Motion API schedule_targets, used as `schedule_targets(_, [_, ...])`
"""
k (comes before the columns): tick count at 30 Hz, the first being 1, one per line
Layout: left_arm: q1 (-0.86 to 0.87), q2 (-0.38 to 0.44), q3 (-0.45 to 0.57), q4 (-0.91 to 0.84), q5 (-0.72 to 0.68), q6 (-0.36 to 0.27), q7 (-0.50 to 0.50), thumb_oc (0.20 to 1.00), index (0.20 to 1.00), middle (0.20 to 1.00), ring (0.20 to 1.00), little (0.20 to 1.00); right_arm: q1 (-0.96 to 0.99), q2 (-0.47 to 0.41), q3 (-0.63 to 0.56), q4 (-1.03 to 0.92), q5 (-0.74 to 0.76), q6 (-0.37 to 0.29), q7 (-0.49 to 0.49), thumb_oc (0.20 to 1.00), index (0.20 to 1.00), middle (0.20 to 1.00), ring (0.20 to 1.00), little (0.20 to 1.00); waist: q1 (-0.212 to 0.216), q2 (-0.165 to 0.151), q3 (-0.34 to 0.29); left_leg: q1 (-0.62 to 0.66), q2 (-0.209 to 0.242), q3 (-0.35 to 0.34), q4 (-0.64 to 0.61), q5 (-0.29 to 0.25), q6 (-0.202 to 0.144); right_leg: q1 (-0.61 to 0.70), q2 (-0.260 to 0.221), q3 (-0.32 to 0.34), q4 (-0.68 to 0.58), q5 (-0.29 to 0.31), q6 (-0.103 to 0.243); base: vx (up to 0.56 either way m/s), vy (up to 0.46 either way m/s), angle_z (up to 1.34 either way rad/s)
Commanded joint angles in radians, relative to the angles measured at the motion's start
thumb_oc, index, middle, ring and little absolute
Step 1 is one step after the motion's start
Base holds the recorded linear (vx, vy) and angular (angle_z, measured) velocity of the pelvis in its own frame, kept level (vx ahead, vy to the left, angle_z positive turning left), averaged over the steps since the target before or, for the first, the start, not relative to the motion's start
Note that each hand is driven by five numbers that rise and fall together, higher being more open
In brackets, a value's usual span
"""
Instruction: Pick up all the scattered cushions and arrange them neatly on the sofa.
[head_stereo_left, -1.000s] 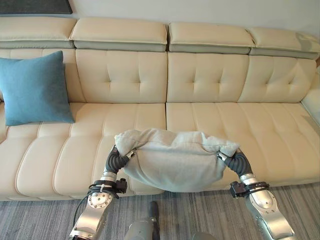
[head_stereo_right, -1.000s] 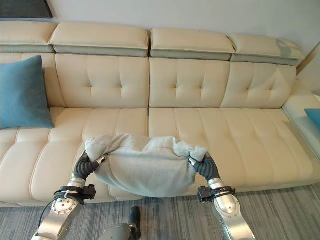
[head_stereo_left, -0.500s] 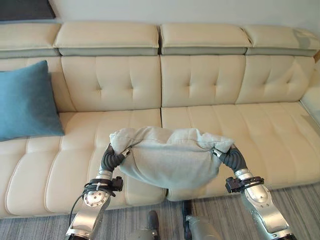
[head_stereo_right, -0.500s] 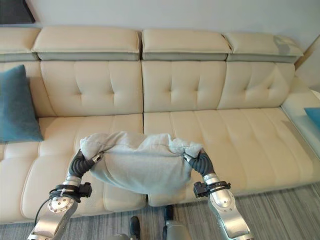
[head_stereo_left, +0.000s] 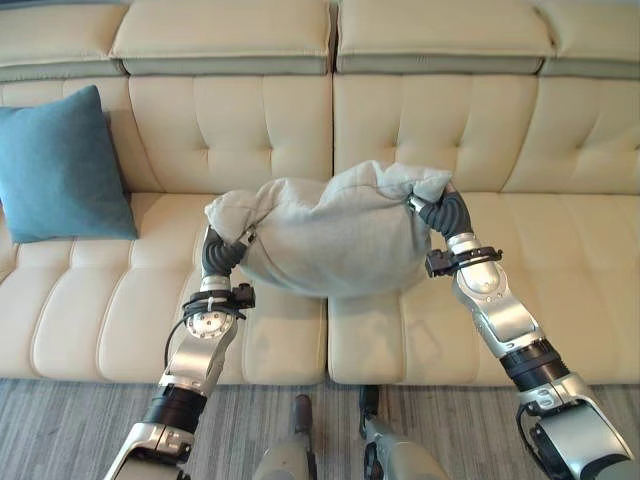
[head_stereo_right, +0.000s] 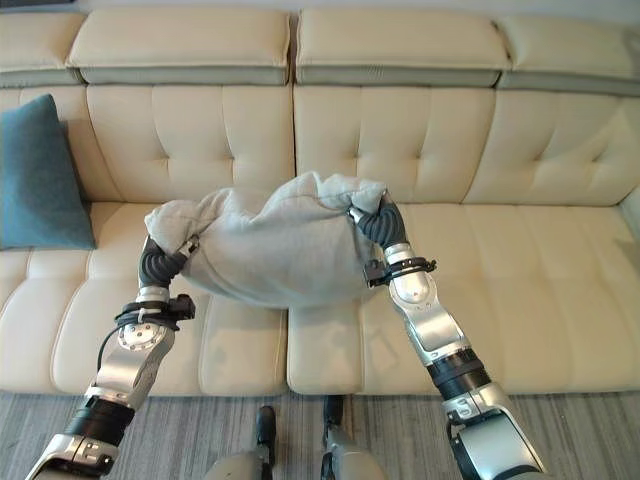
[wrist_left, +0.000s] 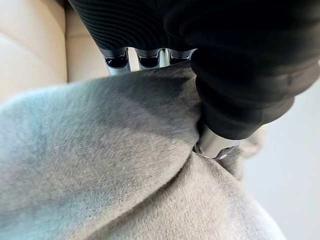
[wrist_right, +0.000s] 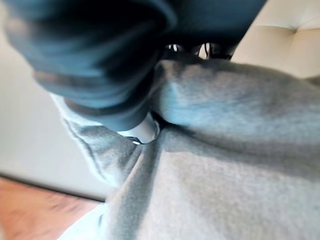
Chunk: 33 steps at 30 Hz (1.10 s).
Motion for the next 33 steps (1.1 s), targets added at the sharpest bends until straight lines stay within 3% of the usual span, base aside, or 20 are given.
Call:
schedule_targets(1, [-0.201, 0.04, -0.083, 0.003, 0.0, -0.103, 0.058, 0.2, 0.2, 0.2, 0.2, 0.2, -0.162, 0.004, 0.023, -0.003, 0.014, -0.09, -0.071, 0.2, 0.2, 0.2, 0.2, 0.2, 0.012, -0.021, 0.019, -0.01, -0.034, -0.055, 0.007, -0.05, -0.016, 0.018, -0.034, -0.005, 0.12, -0.195, 0.104, -0.02, -0.027, 0.17])
schedule_targets(4, [-0.316, 0.046, -0.131, 0.139, 0.011, -0.091, 0.082, 0.2, 0.2, 0.2, 0.2, 0.2, -0.25, -0.011, 0.05, 0.111, 0.029, -0.082, -0.098, 0.2, 0.2, 0.2, 0.2, 0.2, 0.007, -0.008, 0.031, -0.031, -0.03, -0.062, -0.028, -0.017, -0.029, -0.015, -0.032, -0.005, 0.125, -0.194, 0.108, -0.02, -0.032, 0.09])
schedule_targets(5, [-0.357, 0.054, -0.145, 0.178, 0.04, -0.084, 0.101, 0.385, 0.385, 0.385, 0.385, 0.385, -0.28, -0.015, 0.065, 0.145, 0.028, -0.08, -0.103, 0.2, 0.2, 0.2, 0.2, 0.2, 0.007, -0.002, 0.038, -0.039, -0.029, -0.063, -0.04, -0.005, -0.034, -0.027, -0.032, -0.006, 0.127, -0.194, 0.109, -0.02, -0.036, 0.02])
schedule_targets(6, [-0.391, 0.058, -0.163, 0.207, 0.066, -0.075, 0.117, 0.765, 0.765, 0.765, 0.765, 0.765, -0.304, -0.029, 0.077, 0.175, 0.026, -0.082, -0.109, 0.2, 0.2, 0.2, 0.2, 0.2, 0.005, 0.002, 0.043, -0.049, -0.028, -0.064, -0.045, 0.002, -0.038, -0.038, -0.032, -0.007, 0.128, -0.194, 0.11, -0.02, -0.039, 0.01])
schedule_targets(7, [-0.423, 0.062, -0.178, 0.245, 0.08, -0.07, 0.123, 1.0, 1.0, 1.0, 1.0, 1.0, -0.337, -0.043, 0.095, 0.206, 0.028, -0.082, -0.109, 0.476, 0.476, 0.476, 0.476, 0.476, 0.005, 0.004, 0.046, -0.059, -0.028, -0.067, -0.05, 0.008, -0.042, -0.05, -0.032, -0.009, 0.129, -0.192, 0.11, -0.01, -0.031, 0.01])
schedule_targets(8, [-0.428, 0.061, -0.179, 0.248, 0.08, -0.071, 0.123, 1.0, 1.0, 1.0, 1.0, 1.0, -0.342, -0.044, 0.096, 0.21, 0.029, -0.083, -0.108, 1.0, 1.0, 1.0, 1.0, 1.0, 0.005, 0.004, 0.046, -0.062, -0.028, -0.068, -0.049, 0.008, -0.042, -0.053, -0.032, -0.009, 0.13, -0.193, 0.11, -0.01, -0.034, 0.04])
schedule_targets(12, [-0.504, 0.109, -0.191, 0.308, 0.078, -0.062, 0.124, 1.0, 1.0, 1.0, 1.0, 1.0, -0.444, -0.124, 0.13, 0.28, 0.032, -0.064, -0.128, 1.0, 1.0, 1.0, 1.0, 1.0, 0.003, 0.008, 0.061, -0.098, -0.027, -0.072, -0.054, 0.02, -0.053, -0.087, -0.031, -0.013, 0.13, -0.185, 0.114, 0.0, -0.031, 0.09])
schedule_targets(16, [-0.507, 0.164, -0.149, 0.3, -0.012, -0.09, 0.102, 1.0, 1.0, 1.0, 1.0, 1.0, -0.508, -0.193, 0.129, 0.325, 0.079, -0.057, -0.139, 1.0, 1.0, 1.0, 1.0, 1.0, 0.009, 0.004, 0.06, -0.092, -0.031, -0.077, -0.054, 0.017, -0.054, -0.074, -0.027, -0.011, 0.121, -0.186, 0.114, 0.04, -0.029, 0.01])
schedule_targets(22, [-0.454, 0.326, -0.128, 0.271, -0.039, -0.098, 0.023, 1.0, 1.0, 1.0, 1.0, 1.0, -0.481, -0.29, 0.088, 0.322, 0.15, -0.06, -0.117, 1.0, 1.0, 1.0, 1.0, 1.0, 0.011, 0.003, 0.042, -0.051, -0.035, -0.077, -0.054, 0.004, -0.049, -0.027, -0.025, -0.006, 0.109, -0.192, 0.114, 0.03, 0.007, 0.01])
schedule_targets(27, [-0.168, 0.336, 0.034, 0.079, -0.045, -0.106, -0.037, 1.0, 1.0, 1.0, 1.0, 1.0, -0.209, -0.371, -0.086, 0.118, 0.121, -0.072, -0.091, 1.0, 1.0, 1.0, 1.0, 1.0, 0.001, 0.007, 0.028, -0.008, -0.038, -0.071, -0.054, -0.018, -0.043, 0.025, -0.031, -0.013, 0.093, -0.199, 0.114, 0.06, 0.044, 0.06])
schedule_targets(31, [0.164, 0.226, 0.169, -0.033, -0.055, -0.09, -0.134, 1.0, 1.0, 1.0, 1.0, 1.0, 0.248, -0.308, -0.308, -0.171, 0.045, -0.076, -0.001, 1.0, 1.0, 1.0, 1.0, 1.0, -0.025, 0.001, 0.0, 0.045, -0.036, -0.056, -0.054, -0.05, -0.034, 0.082, -0.036, -0.015, 0.077, -0.211, 0.115, 0.06, 0.055, 0.05])
schedule_targets(32, [0.169, 0.226, 0.169, -0.037, -0.055, -0.089, -0.134, 1.0, 1.0, 1.0, 1.0, 1.0, 0.257, -0.306, -0.313, -0.179, 0.043, -0.073, -0.001, 1.0, 1.0, 1.0, 1.0, 1.0, -0.024, 0.0, -0.004, 0.042, -0.036, -0.056, -0.054, -0.047, -0.033, 0.081, -0.036, -0.016, 0.075, -0.206, 0.115, 0.09, 0.079, -0.01])
schedule_targets(33, [0.313, 0.177, 0.225, -0.07, -0.042, -0.071, -0.176, 1.0, 1.0, 1.0, 1.0, 1.0, 0.422, -0.259, -0.385, -0.249, 0.028, -0.076, 0.054, 1.0, 1.0, 1.0, 1.0, 1.0, -0.034, -0.006, -0.02, 0.067, -0.038, -0.05, -0.054, -0.06, -0.026, 0.104, -0.04, -0.015, 0.073, -0.208, 0.115, 0.09, 0.068, -0.04])
